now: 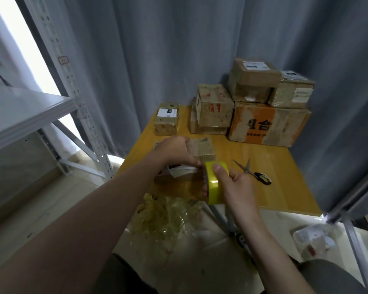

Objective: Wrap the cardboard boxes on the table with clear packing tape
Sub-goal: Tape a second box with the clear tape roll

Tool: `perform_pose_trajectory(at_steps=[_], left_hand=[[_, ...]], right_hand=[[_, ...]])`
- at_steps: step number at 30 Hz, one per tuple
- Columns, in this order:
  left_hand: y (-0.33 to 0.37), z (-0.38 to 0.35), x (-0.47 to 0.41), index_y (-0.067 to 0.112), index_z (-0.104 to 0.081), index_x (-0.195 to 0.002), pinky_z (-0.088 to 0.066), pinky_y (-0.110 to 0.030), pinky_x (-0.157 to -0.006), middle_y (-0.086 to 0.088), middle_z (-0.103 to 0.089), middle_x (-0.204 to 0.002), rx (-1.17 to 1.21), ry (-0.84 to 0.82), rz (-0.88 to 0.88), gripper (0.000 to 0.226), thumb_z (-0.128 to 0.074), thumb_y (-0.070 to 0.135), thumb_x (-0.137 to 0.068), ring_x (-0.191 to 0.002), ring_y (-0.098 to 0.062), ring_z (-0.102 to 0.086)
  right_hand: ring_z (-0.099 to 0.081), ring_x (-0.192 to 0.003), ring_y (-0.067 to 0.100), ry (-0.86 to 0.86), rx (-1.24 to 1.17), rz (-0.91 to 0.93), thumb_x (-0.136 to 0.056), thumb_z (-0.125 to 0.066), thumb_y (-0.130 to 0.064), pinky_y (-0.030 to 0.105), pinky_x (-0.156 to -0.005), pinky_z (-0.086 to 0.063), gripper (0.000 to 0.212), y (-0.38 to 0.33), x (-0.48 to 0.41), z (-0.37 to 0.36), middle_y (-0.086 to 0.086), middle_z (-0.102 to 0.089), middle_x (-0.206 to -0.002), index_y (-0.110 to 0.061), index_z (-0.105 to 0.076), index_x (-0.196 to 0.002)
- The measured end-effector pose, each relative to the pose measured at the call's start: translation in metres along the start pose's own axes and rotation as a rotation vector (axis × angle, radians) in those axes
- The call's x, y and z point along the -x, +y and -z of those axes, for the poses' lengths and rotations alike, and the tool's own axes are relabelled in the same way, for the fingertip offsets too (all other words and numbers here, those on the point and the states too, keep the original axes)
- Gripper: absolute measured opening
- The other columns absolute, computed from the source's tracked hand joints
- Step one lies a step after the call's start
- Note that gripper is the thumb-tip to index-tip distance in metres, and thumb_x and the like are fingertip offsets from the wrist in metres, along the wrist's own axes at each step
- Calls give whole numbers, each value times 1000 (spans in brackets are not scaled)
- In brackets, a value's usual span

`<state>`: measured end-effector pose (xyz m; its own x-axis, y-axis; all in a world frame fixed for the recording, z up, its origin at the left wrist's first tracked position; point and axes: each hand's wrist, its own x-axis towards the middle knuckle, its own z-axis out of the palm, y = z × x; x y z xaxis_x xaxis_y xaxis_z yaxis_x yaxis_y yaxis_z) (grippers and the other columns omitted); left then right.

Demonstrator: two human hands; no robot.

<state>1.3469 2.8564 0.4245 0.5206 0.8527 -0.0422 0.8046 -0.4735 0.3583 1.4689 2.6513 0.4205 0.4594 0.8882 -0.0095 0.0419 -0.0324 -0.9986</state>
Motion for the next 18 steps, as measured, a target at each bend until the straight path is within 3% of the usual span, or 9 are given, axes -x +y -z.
perform_pose_trajectory(at_steps=[2, 4, 6, 9, 11, 13, 15, 17, 18], left_hand=[[0, 0, 1, 23, -47, -152, -56, -37, -82, 4, -67, -127, -10, -1, -3, 116, -83, 76, -55, -107, -19, -62], [0, 0, 2, 23, -46, -153, -55, -36, -80, 5, -67, -125, 9, -12, -12, 115, -85, 72, -57, -104, -17, -61], [0, 2, 4, 24, -47, -152, -53, -32, -75, 8, -66, -120, 31, -21, -20, 112, -86, 71, -58, -100, -13, -60], [0, 4, 5, 28, -52, -146, -50, -30, -68, 14, -65, -109, 44, -31, -25, 107, -86, 72, -54, -93, -8, -61], [-1, 2, 4, 31, -57, -140, -48, -29, -65, 16, -66, -105, 40, -34, -27, 103, -83, 76, -50, -90, -6, -61], [-2, 0, 3, 32, -57, -140, -48, -30, -66, 15, -68, -108, 43, -27, -18, 106, -82, 79, -48, -93, -8, -62], [-3, -1, 2, 31, -52, -147, -52, -32, -74, 11, -68, -120, 26, -13, -14, 113, -81, 80, -49, -103, -13, -62], [-3, -2, 1, 27, -46, -153, -54, -36, -88, 5, -64, -134, 7, 4, -22, 118, -78, 81, -53, -117, -19, -60], [-4, -2, 1, 26, -44, -154, -54, -39, -93, 3, -62, -140, 4, 2, -27, 121, -75, 82, -52, -124, -22, -57]], right_hand=[[-69, -53, 5, -23, 33, -41, -104, -58, -33, 20, -57, -54, 37, 10, 13, -1, -3, -70, -55, -4, -68, -83], [-76, -66, 24, -48, 29, -77, -103, -59, -38, 44, -73, -62, 37, 21, 16, -2, 9, -76, -69, -6, -71, -90], [-76, -72, 34, -49, 25, -112, -102, -60, -39, 56, -80, -62, 37, 24, 13, -1, 16, -77, -75, -5, -71, -95], [-74, -82, 36, -16, 82, -130, -98, -66, -45, 53, -81, -61, 38, 26, 8, 2, 20, -75, -91, -7, -67, -103], [-68, -94, 23, 6, 174, -132, -93, -72, -45, 41, -81, -57, 41, 24, 5, 6, 9, -69, -108, -16, -55, -117], [-59, -116, 18, 10, 300, -32, -90, -75, -44, 36, -93, -53, 58, 20, 0, 10, 0, -56, -128, -22, -43, -134], [-36, -144, 15, -15, 514, 204, -95, -64, -52, 35, -117, -37, 70, 7, -9, 14, -6, -39, -154, -23, -36, -153], [-10, -156, 7, -197, 722, 385, -102, -40, -57, 35, -128, -13, 71, -13, -21, 10, -10, -19, -170, -23, -26, -163], [-1, -158, 6, -321, 823, 387, -104, -29, -58, 37, -129, -4, 70, -22, -29, 6, -9, -10, -172, -23, -20, -164]])
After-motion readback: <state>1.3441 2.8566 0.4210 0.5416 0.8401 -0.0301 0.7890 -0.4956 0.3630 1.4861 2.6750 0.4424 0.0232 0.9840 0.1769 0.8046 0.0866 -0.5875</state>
